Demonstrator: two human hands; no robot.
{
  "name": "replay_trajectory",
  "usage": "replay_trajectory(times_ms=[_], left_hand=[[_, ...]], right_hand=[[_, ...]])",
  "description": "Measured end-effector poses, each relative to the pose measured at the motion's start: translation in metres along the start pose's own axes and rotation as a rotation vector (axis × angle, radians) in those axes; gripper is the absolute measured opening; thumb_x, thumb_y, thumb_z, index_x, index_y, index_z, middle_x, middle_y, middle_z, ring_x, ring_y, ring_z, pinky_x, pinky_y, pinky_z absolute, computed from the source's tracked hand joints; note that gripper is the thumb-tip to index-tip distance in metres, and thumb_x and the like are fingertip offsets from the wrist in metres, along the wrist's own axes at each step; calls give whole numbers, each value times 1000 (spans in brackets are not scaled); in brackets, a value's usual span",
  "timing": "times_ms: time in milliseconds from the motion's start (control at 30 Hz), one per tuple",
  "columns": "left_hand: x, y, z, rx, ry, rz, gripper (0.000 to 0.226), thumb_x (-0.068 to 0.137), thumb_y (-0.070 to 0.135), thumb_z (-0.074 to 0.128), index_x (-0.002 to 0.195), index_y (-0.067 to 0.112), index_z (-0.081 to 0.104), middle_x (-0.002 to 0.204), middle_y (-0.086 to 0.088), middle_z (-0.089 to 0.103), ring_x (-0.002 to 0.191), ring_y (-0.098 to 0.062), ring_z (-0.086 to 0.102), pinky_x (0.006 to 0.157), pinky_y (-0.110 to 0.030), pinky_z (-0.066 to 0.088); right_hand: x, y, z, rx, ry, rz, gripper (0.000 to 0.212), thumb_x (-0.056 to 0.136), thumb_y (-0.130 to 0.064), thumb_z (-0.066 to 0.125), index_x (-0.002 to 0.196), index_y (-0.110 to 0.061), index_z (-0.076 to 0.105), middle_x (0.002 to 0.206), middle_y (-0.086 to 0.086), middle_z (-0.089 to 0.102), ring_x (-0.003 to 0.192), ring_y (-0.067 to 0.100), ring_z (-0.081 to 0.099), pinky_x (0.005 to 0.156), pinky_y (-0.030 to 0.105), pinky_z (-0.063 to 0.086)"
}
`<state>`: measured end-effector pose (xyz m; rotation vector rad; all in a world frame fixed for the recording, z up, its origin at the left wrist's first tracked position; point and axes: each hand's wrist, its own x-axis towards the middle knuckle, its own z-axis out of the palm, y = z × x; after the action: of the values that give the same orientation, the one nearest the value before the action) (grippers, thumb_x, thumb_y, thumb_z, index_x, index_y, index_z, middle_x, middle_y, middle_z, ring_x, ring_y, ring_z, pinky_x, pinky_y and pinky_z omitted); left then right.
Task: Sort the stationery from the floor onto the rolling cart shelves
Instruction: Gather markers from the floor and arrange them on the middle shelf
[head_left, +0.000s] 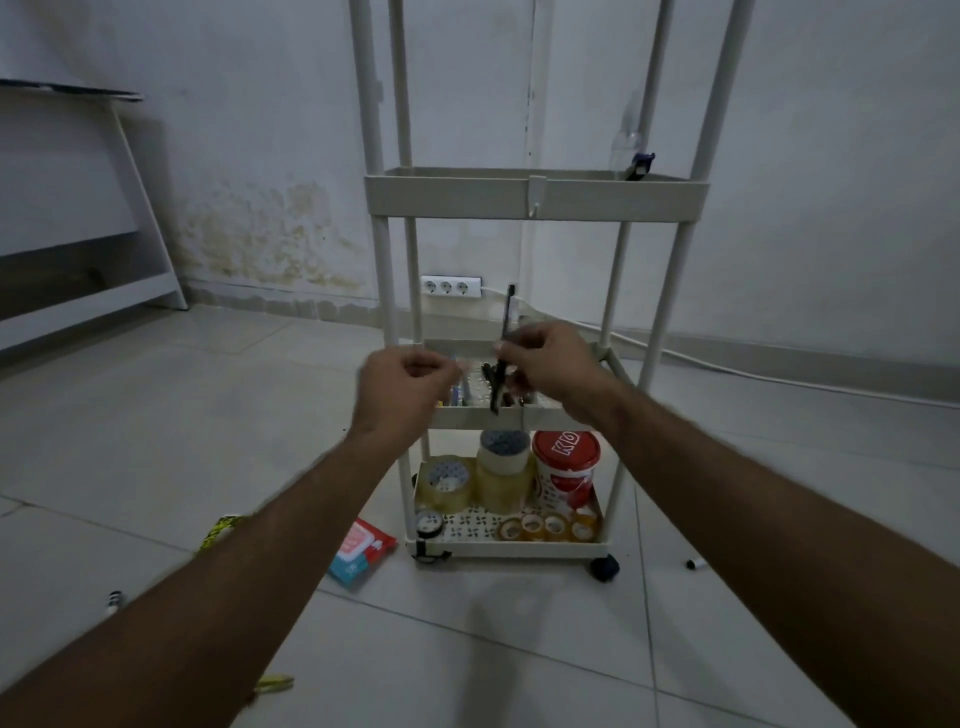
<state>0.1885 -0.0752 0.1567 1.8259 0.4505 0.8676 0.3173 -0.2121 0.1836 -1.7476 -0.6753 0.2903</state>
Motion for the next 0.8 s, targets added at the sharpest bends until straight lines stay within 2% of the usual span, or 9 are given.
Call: replay_trajectory(times_ms=[67, 133, 233, 333, 400, 500, 600, 700, 800], left_hand=[[5, -6, -9, 201, 245, 154, 15, 89, 32, 75, 90, 18, 69, 78, 5, 69, 69, -10, 66, 63, -24, 52], [8, -15, -14, 247, 351, 209, 25, 91, 34, 71, 109, 18, 62, 97, 3, 61, 80, -12, 59, 68, -25, 49], [15, -30, -13, 180, 227, 85, 49, 95, 38, 66, 136, 17, 49, 120, 3, 54, 100, -14, 59, 79, -27, 50], [18, -41, -9, 105, 82, 17, 25, 100, 33, 60, 122, 24, 52, 105, 11, 62, 97, -15, 65, 69, -22, 50], [18, -43, -7, 99, 78, 18, 17, 101, 32, 59, 115, 27, 51, 98, 17, 60, 90, -11, 64, 65, -23, 47], [16, -45, -5, 80, 69, 15, 24, 100, 30, 60, 121, 26, 50, 99, 19, 57, 88, -6, 60, 68, -22, 47], [12, -44, -3, 84, 77, 13, 33, 98, 30, 64, 126, 24, 48, 98, 20, 53, 92, -10, 58, 80, -29, 50], [6, -39, 0, 99, 81, 37, 40, 96, 24, 67, 131, 23, 47, 102, 16, 54, 94, -5, 55, 86, -29, 49], [-1, -38, 1, 163, 113, 24, 57, 92, 27, 70, 141, 20, 42, 127, 1, 52, 115, -18, 53, 101, -43, 49]], right_hand=[[18, 5, -15, 3, 155, 9, 24, 96, -16, 67, 112, 1, 69, 93, 15, 73, 67, 23, 70, 69, 40, 64], [35, 12, -25, -39, 274, 10, 23, 94, -16, 69, 110, 1, 70, 92, 15, 74, 70, 24, 72, 62, 34, 62], [54, 24, -26, -121, 336, 4, 19, 88, -16, 76, 101, -2, 72, 92, 19, 74, 70, 26, 72, 66, 37, 62], [63, 32, -25, -210, 307, 37, 18, 81, -16, 84, 86, -4, 72, 82, 16, 75, 67, 26, 74, 72, 44, 63], [59, 37, -22, -295, 203, 97, 20, 77, -16, 86, 85, -1, 75, 77, 16, 75, 61, 20, 74, 67, 37, 63], [49, 48, -14, -481, 105, 89, 26, 74, -21, 88, 83, 0, 76, 74, 14, 75, 58, 16, 72, 65, 33, 63], [44, 50, -13, -504, 136, 43, 27, 74, -23, 88, 82, 0, 76, 75, 13, 75, 62, 18, 72, 68, 36, 63], [38, 45, -21, -489, 163, 7, 21, 80, -21, 83, 84, -1, 77, 78, 13, 75, 60, 17, 71, 59, 27, 58], [23, 42, -24, -499, 223, -62, 17, 86, -20, 78, 86, -4, 76, 78, 9, 74, 64, 14, 69, 61, 26, 57]])
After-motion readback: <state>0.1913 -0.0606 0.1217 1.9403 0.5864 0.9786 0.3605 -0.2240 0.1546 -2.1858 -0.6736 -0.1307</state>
